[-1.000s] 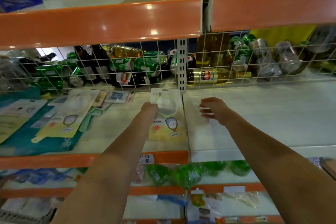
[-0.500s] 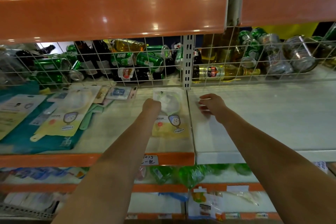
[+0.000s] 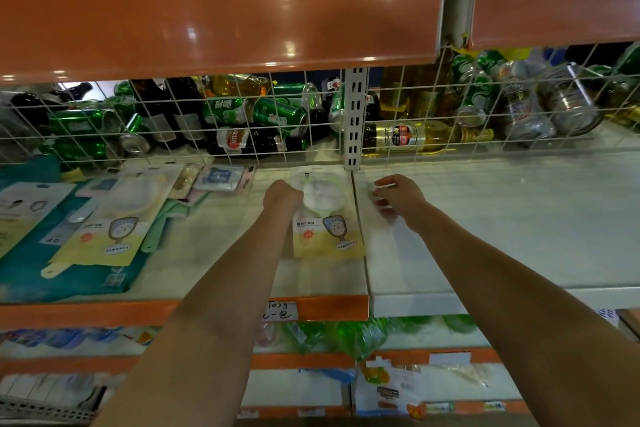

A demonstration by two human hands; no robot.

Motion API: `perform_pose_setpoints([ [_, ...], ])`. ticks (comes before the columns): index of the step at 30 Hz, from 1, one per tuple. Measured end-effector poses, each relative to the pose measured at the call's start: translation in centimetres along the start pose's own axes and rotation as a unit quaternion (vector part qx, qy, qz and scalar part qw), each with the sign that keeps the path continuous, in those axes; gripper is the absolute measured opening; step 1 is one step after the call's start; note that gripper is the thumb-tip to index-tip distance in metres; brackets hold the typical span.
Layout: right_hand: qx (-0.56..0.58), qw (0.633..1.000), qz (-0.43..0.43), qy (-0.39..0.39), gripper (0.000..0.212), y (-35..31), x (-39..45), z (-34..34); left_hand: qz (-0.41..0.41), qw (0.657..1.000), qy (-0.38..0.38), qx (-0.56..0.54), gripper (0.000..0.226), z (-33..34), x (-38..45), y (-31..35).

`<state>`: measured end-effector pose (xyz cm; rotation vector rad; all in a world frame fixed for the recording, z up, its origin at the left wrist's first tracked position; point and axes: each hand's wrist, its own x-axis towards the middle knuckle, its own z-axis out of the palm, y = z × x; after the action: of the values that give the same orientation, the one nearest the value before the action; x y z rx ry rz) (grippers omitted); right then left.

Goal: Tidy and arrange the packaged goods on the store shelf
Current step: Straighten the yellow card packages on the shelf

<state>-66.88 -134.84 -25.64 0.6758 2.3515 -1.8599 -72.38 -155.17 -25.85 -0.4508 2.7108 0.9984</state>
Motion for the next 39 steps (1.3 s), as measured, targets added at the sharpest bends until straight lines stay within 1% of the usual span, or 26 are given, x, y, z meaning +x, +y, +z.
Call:
perform_pose_setpoints([
  [7, -0.004, 1.000, -0.001, 0.005, 0.015, -0.1, 0.3, -0.5, 0.023, 0.999, 0.012, 0.036, 0.032, 0.3, 0.5, 0.3],
  [12, -0.010, 1.000, 0.004, 0.010, 0.015, 0.0, 0.4, -0.7, 0.036, 0.996, 0.040, 0.065, 0.031, 0.5, 0.6, 0.3],
  [15, -0.015, 1.000, 0.006, 0.012, 0.019, 0.1, 0.5, -0.9, 0.047, 0.995, 0.048, 0.077, 0.035, 0.6, 0.6, 0.1],
  [19, -0.016, 1.000, 0.007, 0.017, 0.016, 0.2, 0.5, -1.0, 0.056, 0.993, 0.050, 0.087, 0.037, 0.6, 0.7, 0.0],
  [29, -0.020, 1.000, 0.004, 0.020, 0.014, 0.0, 0.1, -0.3, 0.074, 0.991, 0.036, 0.109, 0.039, 0.4, 0.3, -0.7],
  [39, -0.021, 1.000, -0.016, 0.012, 0.012, -0.4, -2.1, 0.9, 0.082, 0.991, 0.007, 0.103, 0.033, -0.3, -1.7, -2.3],
])
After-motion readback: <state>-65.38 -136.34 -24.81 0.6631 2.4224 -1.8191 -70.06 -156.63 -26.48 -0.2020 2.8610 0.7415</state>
